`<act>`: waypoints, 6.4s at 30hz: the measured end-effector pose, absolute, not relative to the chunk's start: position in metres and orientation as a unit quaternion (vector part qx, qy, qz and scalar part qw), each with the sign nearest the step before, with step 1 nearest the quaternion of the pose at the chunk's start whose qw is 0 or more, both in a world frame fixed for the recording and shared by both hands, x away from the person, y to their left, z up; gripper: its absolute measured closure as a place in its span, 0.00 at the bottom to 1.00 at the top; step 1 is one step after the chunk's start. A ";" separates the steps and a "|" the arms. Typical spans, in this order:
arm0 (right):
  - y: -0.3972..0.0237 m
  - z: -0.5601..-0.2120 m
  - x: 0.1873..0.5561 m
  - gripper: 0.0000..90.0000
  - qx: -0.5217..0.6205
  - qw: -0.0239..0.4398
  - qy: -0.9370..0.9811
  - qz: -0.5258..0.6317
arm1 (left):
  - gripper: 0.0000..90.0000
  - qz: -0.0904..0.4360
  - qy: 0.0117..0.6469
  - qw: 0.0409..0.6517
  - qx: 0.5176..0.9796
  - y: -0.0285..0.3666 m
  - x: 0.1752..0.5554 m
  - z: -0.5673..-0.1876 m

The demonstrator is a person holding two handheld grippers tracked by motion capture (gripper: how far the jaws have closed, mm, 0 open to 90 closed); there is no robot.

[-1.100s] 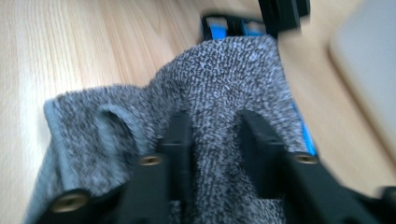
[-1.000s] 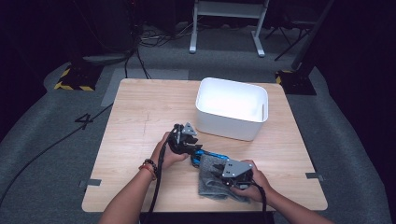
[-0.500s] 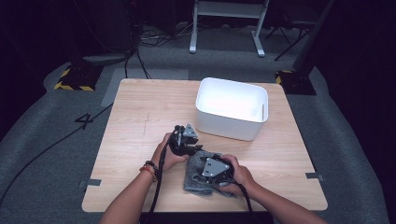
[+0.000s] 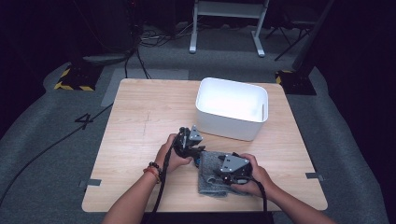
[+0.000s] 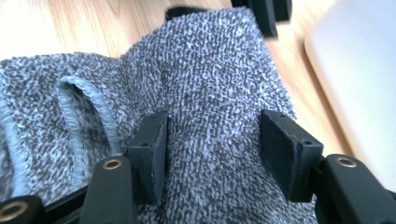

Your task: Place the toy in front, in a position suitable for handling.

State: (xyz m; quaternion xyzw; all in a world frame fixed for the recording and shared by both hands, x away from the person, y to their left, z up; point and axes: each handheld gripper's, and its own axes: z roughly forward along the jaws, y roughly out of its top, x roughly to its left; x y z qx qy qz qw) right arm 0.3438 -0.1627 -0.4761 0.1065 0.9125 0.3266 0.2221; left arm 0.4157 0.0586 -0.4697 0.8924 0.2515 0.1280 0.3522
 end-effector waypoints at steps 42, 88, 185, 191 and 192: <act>-0.211 -0.481 0.409 0.85 0.234 0.191 0.895 0.328 | 0.78 0.134 0.250 0.354 0.891 0.066 0.412 -0.470; -0.267 -0.480 0.397 0.80 0.247 0.136 0.909 0.308 | 0.20 0.085 0.121 0.300 0.942 0.041 0.399 -0.488; -0.287 -0.483 0.402 0.82 0.266 0.112 0.900 0.326 | 0.27 0.039 0.111 0.255 0.960 -0.054 0.432 -0.472; -0.292 -0.480 0.400 0.83 0.273 0.108 0.893 0.341 | 0.27 0.055 0.132 0.313 0.939 -0.023 0.428 -0.456; -0.291 -0.480 0.400 0.83 0.273 0.106 0.893 0.341 | 0.27 0.054 0.133 0.323 0.936 -0.019 0.427 -0.454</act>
